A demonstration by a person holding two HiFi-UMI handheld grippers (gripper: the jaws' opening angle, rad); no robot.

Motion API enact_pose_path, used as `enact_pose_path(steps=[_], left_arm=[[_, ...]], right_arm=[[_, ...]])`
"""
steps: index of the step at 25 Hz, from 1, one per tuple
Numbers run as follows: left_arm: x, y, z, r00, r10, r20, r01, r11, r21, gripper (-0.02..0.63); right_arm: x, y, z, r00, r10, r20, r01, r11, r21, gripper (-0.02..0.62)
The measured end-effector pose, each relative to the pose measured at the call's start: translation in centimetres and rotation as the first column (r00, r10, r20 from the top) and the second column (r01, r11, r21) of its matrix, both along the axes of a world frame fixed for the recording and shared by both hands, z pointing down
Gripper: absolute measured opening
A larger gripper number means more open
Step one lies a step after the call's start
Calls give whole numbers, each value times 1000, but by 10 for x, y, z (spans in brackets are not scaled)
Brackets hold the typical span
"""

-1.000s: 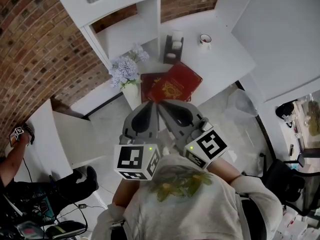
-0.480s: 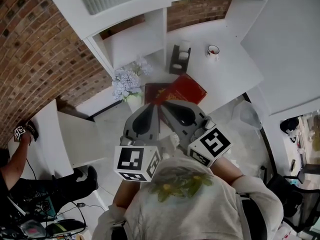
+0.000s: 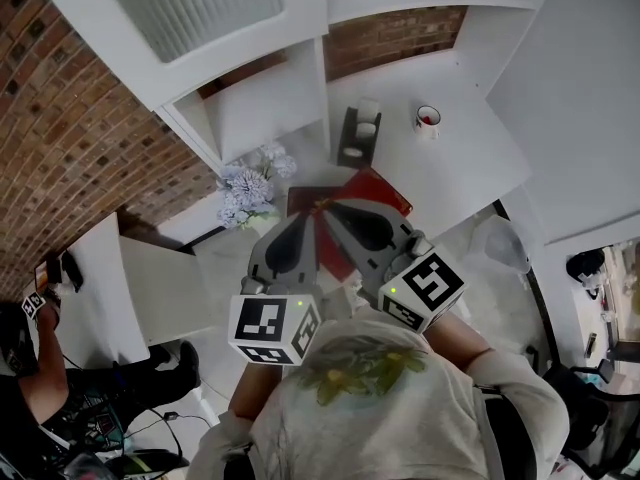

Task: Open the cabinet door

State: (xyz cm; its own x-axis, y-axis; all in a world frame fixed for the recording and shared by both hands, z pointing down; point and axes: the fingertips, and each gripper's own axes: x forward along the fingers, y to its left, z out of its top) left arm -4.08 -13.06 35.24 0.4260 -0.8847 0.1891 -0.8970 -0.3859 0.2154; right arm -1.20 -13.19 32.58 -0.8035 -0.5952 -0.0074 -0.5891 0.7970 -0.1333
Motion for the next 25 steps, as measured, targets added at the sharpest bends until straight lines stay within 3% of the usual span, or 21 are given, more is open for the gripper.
enact_pose_path(steps=[13,25], left_arm=[[12,-34,-4,999,-54,-3,54,998,22,11],[-7,-59,-10,988,-154,-25,155,987,39,11]], right_arm=[[21,-42,-8,997,-72,-12,72,997,14,28],[12,-95,-22,985,-172,1,172,985,8,29]])
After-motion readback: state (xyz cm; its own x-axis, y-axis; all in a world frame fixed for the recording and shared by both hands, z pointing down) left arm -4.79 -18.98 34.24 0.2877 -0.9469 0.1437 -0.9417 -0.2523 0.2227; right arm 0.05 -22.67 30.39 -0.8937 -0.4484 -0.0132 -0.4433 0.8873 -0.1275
